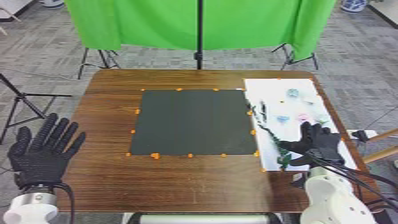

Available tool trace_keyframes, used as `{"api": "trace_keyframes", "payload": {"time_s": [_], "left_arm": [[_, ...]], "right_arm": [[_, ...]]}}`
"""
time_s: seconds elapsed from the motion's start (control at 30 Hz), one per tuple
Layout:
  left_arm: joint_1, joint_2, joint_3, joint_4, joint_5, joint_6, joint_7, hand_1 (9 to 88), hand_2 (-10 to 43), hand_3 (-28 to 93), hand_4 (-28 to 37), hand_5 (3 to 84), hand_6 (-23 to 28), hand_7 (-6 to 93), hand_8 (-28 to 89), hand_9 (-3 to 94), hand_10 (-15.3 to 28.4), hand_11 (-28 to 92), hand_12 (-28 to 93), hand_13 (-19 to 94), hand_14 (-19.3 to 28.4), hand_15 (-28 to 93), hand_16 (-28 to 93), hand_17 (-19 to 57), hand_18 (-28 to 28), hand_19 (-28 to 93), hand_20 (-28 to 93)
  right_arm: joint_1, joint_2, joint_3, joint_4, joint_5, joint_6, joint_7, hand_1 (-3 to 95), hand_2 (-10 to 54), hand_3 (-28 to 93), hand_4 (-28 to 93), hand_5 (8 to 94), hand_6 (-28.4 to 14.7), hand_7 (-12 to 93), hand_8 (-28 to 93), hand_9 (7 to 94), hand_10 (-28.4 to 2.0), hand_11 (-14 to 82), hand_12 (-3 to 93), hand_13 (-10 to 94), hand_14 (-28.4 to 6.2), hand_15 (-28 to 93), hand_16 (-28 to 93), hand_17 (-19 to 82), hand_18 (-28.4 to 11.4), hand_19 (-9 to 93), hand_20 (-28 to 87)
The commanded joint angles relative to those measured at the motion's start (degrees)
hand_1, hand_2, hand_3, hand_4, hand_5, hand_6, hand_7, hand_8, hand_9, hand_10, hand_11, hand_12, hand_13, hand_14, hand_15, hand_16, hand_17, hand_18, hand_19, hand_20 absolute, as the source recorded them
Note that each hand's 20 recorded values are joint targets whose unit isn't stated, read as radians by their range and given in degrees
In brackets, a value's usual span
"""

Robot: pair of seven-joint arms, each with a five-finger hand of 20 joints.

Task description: Arrange flowers

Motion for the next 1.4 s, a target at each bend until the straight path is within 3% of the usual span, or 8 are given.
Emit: {"api": "trace_keyframes", "payload": {"time_s": [0.03, 0.33, 0.47, 0.7, 0.9, 1.07, 1.17, 1.4], "left_arm": [[0.7, -0.1, 0.15, 0.6, 0.29, 0.18, -0.68, 21.4, 9.3, 75, -28.3, 40.1, 6.0, 12.3, -9, 33.1, 13.3, 17, 11, 24, 12.9, 28, -3, -5.4, 13.9, 32, 16], [1.3, -0.08, 0.25, 0.4, -0.75, -0.78, -0.47, 21.3, 9.3, 75, -28.3, 39.3, 6.1, 12.0, -8, 33.1, 13.5, 17, 12, 25, 13.2, 29, -3, -5.6, 14.2, 32, 16], [1.1, -0.24, 0.29, 0.47, -1.87, -0.86, -0.57, 21.3, 9.3, 75, -28.3, 39.0, 6.2, 12.0, -8, 33.1, 13.6, 17, 12, 25, 13.3, 29, -3, -5.6, 14.3, 32, 16], [0.8, -0.4, 0.38, 0.54, -2.71, -0.34, -0.74, 21.2, 9.3, 75, -28.3, 38.4, 6.1, 12.3, -8, 33.4, 13.7, 18, 12, 25, 13.6, 30, -3, -5.6, 14.3, 32, 16], [0.0, -0.57, 0.74, 0.8, -2.87, -0.99, -1.39, 21.3, 9.3, 75, -28.3, 37.6, 6.0, 12.7, -8, 33.2, 13.9, 18, 12, 25, 13.8, 31, -3, -5.7, 14.4, 33, 16], [0.4, -0.69, 0.35, 0.85, -3.2, -0.97, -1.47, 21.3, 9.4, 75, -28.3, 38.2, 6.3, 12.7, -8, 33.6, 14.1, 19, 13, 25, 13.9, 32, -3, -5.8, 14.4, 33, 17], [0.3, -0.42, -0.2, 1.09, -4.05, -1.12, -0.97, 21.2, 9.4, 75, -28.3, 38.7, 6.4, 12.9, -8, 33.8, 14.2, 19, 13, 26, 13.9, 32, -3, -5.8, 14.4, 33, 17], [1.2, -0.66, -0.62, 0.75, -4.03, -1.37, -0.73, 21.2, 9.5, 75, -28.3, 39.3, 6.7, 12.9, -8, 34.2, 14.3, 19, 13, 26, 13.9, 32, -3, -5.8, 14.4, 33, 17]], "right_arm": [[-0.8, -1.3, 0.9, 1.6, 5.8, -3.1, 0.4, 36.3, -9.5, 58, -28, 38.2, -14.0, 36, -11, 38.0, -26.4, 34.3, 28.4, 29, -23.8, 58, 13, 21, -27.0, 79, 39], [0.5, -2.3, -0.4, 3.8, 7.7, -5.8, 0.5, 42.3, -9.5, 46, -28, 37.0, -14.2, 31, -10, 38.7, -26.2, 23.1, 24.0, 30, -23.5, 57, 13, 21, -27.3, 79, 38], [1.4, -2.4, -1.7, 6.5, 7.5, -5.3, 0.2, 42.7, -9.5, 53, -28, 37.8, -14.0, 32, -10, 40.1, -25.3, 19.2, 21.7, 35, -22.1, 55, 13, 24, -27.1, 80, 37], [1.2, -3.4, -5.6, 11.3, 4.6, 2.1, -1.8, 48.8, -9.5, 67, -28, 48.8, -7.6, 35, -13, 57.6, -18.6, 27.6, 22.4, 56, -14.2, 56, 18, 32, -25.1, 85, 36], [0.9, -3.6, -8.5, 13.4, 2.9, 2.5, -2.6, 52.1, -9.5, 68, -28, 54.3, -4.7, 39, -12, 62.9, -16.3, 36.4, 26.2, 62, -11.9, 58, 22, 35, -24.3, 86, 36], [0.4, -3.2, -9.0, 13.6, 2.2, 2.9, -3.5, 64.3, -9.5, 51, -28, 55.6, -2.8, 48, -3, 68.4, -13.2, 32.4, 42.6, 65, -9.2, 57, 34, 36, -24.1, 86, 37], [0.8, -3.3, -8.5, 13.7, 4.1, 2.2, -2.3, 92.3, -9.5, -22, 22, 59.9, -1.4, 46, 9, 74.0, -11.8, 24.2, 50.0, 68, -7.4, 55, 38, 37, -23.8, 85, 40], [0.2, -1.7, -7.8, 12.5, 2.9, 7.7, -1.9, 94.6, -9.5, -27, 40, 74.1, -0.7, 37, 14, 85.7, -10.3, 16.1, 52.9, 75, -6.1, 49, 44, 40, -23.8, 87, 40]]}}
